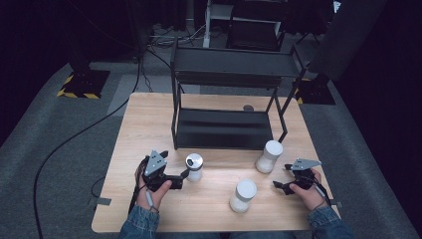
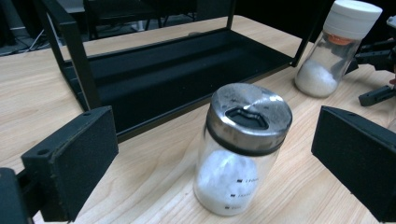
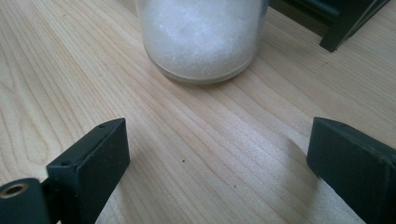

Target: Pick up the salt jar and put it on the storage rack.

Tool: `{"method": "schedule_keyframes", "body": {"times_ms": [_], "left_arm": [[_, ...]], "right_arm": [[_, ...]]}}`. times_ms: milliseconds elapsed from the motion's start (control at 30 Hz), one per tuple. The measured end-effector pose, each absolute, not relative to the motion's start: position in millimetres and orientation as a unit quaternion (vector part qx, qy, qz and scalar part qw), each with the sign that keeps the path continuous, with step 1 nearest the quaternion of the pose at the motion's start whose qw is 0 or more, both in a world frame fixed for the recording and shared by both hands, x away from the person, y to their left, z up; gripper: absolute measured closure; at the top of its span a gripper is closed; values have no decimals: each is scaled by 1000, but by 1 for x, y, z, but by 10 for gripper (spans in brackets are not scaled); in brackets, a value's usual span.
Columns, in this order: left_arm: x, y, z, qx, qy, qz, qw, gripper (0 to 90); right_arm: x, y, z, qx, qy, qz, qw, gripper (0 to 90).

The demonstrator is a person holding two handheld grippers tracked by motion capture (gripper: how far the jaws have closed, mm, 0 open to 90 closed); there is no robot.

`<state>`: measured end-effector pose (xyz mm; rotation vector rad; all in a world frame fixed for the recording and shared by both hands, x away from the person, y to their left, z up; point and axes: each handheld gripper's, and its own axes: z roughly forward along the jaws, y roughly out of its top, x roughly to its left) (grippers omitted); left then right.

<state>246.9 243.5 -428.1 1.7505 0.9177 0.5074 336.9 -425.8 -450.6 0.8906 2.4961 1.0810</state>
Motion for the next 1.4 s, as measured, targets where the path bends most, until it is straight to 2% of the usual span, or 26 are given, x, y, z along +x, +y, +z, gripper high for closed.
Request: {"method": "schedule_keyframes", "body": {"times_ms": [1400], "left_arm": [[275,209,-436,740,352,201,537,6]], "right_arm": [[337,-426,-451,308,864,374,139,58]]}}
